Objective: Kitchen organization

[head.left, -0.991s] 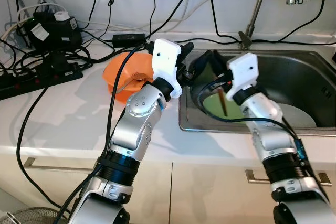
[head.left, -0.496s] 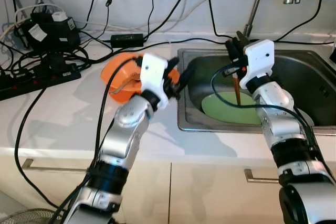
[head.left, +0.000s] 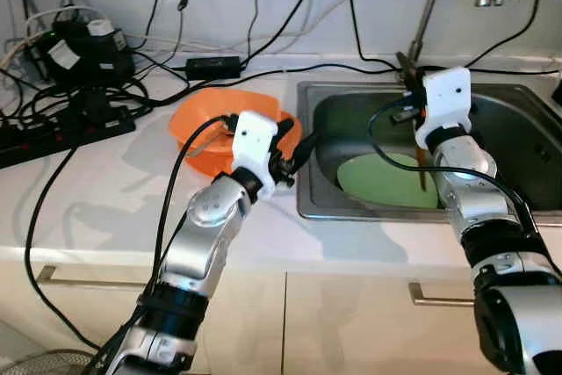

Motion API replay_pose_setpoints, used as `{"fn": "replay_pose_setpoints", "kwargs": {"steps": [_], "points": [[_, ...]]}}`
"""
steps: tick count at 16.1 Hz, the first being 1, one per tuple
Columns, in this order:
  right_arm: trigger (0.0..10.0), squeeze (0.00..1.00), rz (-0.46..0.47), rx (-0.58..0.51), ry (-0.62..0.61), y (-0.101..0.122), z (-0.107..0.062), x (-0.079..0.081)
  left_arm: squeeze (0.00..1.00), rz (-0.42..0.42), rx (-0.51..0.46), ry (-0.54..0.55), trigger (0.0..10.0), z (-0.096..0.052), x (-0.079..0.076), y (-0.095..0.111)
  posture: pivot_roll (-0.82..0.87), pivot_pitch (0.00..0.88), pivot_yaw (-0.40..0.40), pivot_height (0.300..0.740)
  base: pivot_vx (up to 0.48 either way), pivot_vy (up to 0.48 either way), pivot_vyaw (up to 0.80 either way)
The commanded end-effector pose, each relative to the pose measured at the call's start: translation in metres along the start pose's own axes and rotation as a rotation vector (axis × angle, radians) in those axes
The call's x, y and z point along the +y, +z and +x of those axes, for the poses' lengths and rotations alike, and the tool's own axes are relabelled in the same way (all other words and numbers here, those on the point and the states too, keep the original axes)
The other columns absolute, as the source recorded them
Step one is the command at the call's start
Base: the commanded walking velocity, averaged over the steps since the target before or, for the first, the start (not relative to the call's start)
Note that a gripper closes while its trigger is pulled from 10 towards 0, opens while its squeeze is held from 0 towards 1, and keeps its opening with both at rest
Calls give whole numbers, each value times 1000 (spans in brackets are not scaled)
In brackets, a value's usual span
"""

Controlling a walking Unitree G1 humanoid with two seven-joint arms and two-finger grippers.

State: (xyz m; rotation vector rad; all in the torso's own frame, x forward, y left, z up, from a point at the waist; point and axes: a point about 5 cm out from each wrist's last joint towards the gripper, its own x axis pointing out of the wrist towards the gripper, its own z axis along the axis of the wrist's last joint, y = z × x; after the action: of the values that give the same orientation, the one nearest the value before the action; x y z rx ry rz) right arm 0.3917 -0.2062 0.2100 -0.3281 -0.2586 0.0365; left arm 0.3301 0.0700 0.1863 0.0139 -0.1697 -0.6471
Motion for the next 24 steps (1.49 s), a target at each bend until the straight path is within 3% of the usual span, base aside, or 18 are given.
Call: {"fn": "replay_pose_setpoints", "kwargs": {"steps": [1, 7, 15, 16, 24], "points": [[10000, 0, -7, 18, -28, 1, 3, -7, 0, 19, 10, -23, 10000, -2, -3, 2, -1, 0, 16, 740, 0, 0, 0], [10000, 0, 17, 76, -23, -7, 5, -6, 0, 40, 72, -36, 10000, -10, -6, -5, 32, 0, -14, 740, 0, 0, 0], [10000, 0, 77, 153, -18, -23, 0, 6, 0, 42, 91, -34, 10000, -11, -7, -3, 41, 0, -13, 740, 0, 0, 0], [10000, 1000, 86, 149, -20, -23, 0, 6, 0, 44, 93, -32, 10000, -11, -5, -3, 40, 0, -9, 740, 0, 0, 0], [10000, 1000, 103, 150, -33, -24, -1, 8, 0, 54, 94, -39, 10000, -10, -4, 0, 43, 0, -2, 740, 0, 0, 0]]}}
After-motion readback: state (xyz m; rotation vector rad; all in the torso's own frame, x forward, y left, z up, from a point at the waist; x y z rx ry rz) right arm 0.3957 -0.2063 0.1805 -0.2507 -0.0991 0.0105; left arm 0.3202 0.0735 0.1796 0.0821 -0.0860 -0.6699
